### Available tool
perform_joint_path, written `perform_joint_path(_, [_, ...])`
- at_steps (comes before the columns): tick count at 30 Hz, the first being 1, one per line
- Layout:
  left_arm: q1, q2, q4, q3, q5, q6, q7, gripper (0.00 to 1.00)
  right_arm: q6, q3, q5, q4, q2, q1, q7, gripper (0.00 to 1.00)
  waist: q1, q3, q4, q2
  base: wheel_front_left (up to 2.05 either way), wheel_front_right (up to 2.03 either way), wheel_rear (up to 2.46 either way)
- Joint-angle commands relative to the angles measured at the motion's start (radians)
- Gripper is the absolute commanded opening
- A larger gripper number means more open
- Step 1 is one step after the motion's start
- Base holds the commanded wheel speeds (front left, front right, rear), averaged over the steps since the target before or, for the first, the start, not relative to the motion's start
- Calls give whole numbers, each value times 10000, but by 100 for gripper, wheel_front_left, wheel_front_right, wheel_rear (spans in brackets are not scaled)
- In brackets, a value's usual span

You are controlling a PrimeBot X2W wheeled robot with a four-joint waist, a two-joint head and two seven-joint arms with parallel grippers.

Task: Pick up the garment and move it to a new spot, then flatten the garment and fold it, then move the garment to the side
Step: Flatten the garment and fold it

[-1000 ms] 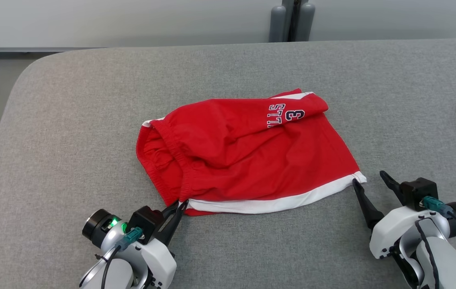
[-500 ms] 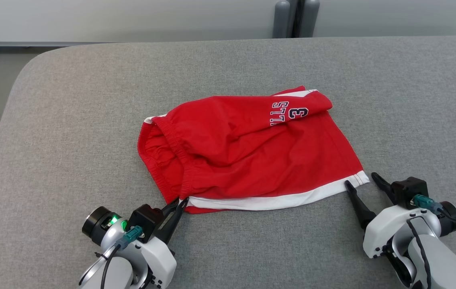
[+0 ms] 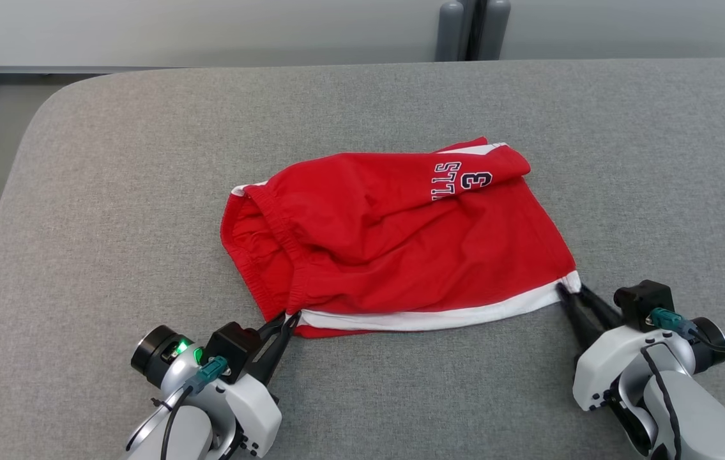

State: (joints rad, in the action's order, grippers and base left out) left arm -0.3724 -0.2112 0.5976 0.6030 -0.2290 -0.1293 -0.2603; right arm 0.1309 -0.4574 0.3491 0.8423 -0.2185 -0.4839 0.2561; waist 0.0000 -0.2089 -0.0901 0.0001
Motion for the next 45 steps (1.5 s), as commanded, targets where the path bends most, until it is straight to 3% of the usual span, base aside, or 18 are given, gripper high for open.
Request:
perform_joint_path(1, [-100,-55,34,-11,36,27,-54,0,-3,-16,72,37,-71,-100,52,2,0,5,-6,-1,0,0,0])
perform_joint_path(9, [-81,-76,40,-21,-19,24,-54,0,-3,-243,414,48,-151,-139,106,0,0,86,-58,-1,0,0,0])
perform_joint_path(14, [131,-140,-407,-200,-65,41,-54,0,-3,-516,1414,-381,-189,32,-172,0,0,322,-81,-1,0,0,0])
perform_joint_path(23, [268,-280,-2499,-1266,-476,64,-52,0,-1,-1129,4062,-3259,-1495,-463,-1582,0,0,999,-41,-1,0,0,0])
perform_joint_path(30, [-502,-524,-3521,-2008,-977,34,15,0,-1,-331,6632,-5362,-2311,-1347,-2823,0,0,1606,-3,-1,0,0,0])
perform_joint_path(38, [-2015,-432,-3451,-2336,-1824,8,987,0,-1,293,8198,-5290,-1619,-2756,-3975,0,0,2255,111,-1,0,0,0])
perform_joint_path(41, [-2550,-215,-3005,-2556,-2460,-1,1440,0,-3,777,8747,-4489,-1013,-3232,-4119,0,0,2429,133,-1,0,0,0])
perform_joint_path(45, [-3110,-261,-2434,-2595,-2550,-5,1396,0,0,1140,8633,-3151,-491,-3924,-4014,0,0,2540,241,-1,0,0,0])
